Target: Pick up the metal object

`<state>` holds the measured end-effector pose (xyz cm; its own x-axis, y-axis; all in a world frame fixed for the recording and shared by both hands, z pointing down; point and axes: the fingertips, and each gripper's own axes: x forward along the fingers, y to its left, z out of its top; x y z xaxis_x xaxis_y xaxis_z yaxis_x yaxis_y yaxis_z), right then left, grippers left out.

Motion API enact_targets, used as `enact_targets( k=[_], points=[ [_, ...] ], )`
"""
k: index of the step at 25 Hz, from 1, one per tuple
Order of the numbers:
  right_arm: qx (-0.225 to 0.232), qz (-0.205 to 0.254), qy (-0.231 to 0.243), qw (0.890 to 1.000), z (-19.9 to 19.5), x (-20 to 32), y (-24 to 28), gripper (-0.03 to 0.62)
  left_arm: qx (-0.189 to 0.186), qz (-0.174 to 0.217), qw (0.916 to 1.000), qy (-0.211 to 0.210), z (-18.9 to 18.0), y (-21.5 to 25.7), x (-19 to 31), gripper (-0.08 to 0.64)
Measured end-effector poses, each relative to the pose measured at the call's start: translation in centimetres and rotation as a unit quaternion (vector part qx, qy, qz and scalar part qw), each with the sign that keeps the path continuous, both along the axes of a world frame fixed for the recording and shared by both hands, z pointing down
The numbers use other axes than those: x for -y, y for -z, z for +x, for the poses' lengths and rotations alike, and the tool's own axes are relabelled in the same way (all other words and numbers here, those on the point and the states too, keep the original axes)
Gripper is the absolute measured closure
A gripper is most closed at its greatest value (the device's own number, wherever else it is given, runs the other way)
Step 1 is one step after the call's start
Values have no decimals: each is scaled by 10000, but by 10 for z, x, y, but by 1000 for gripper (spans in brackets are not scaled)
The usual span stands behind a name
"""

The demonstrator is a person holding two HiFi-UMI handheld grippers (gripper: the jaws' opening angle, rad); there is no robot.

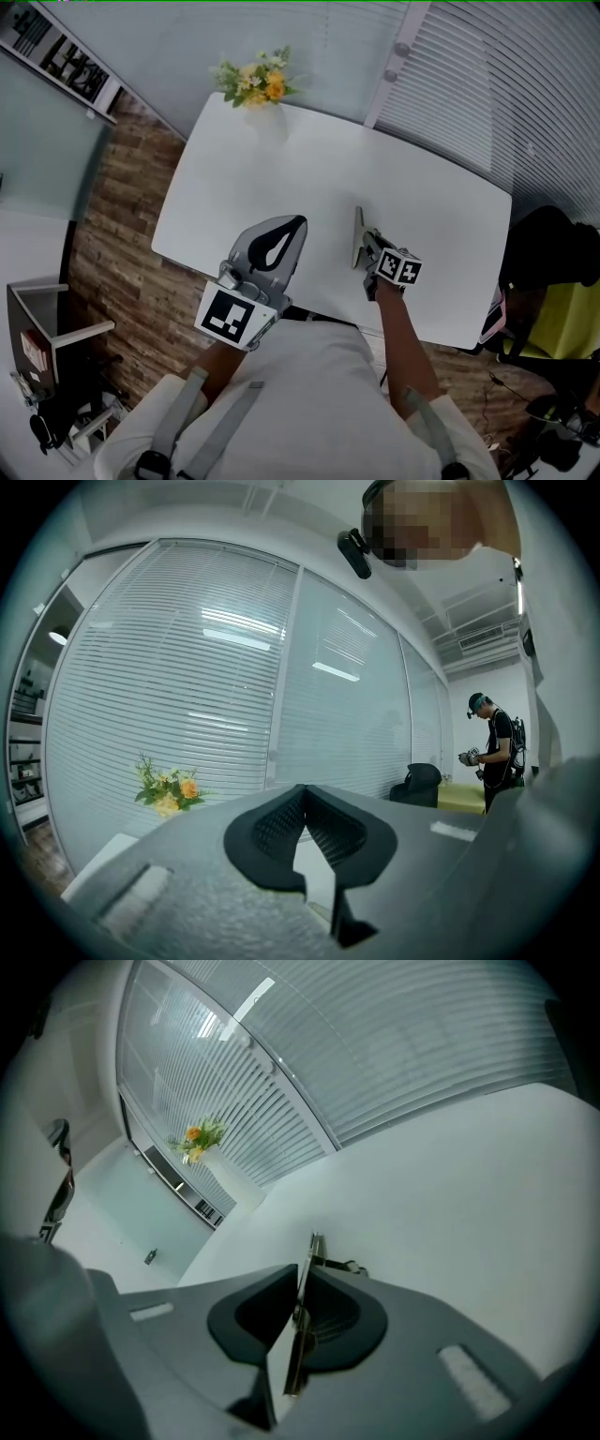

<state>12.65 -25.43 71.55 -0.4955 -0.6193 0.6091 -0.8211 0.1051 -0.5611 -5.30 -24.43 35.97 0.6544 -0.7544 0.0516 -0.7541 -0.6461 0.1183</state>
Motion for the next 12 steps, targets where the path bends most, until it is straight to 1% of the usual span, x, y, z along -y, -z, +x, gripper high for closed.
enact_targets(
  k=[6, 12],
  points=[
    [-26, 159, -4, 9999, 6, -5, 12, 565, -39, 54, 9999, -87, 9, 2, 0, 558],
    [-27, 366, -81, 9993, 15, -7, 35, 565, -72, 68, 9998, -180, 19, 3, -2, 558]
  ],
)
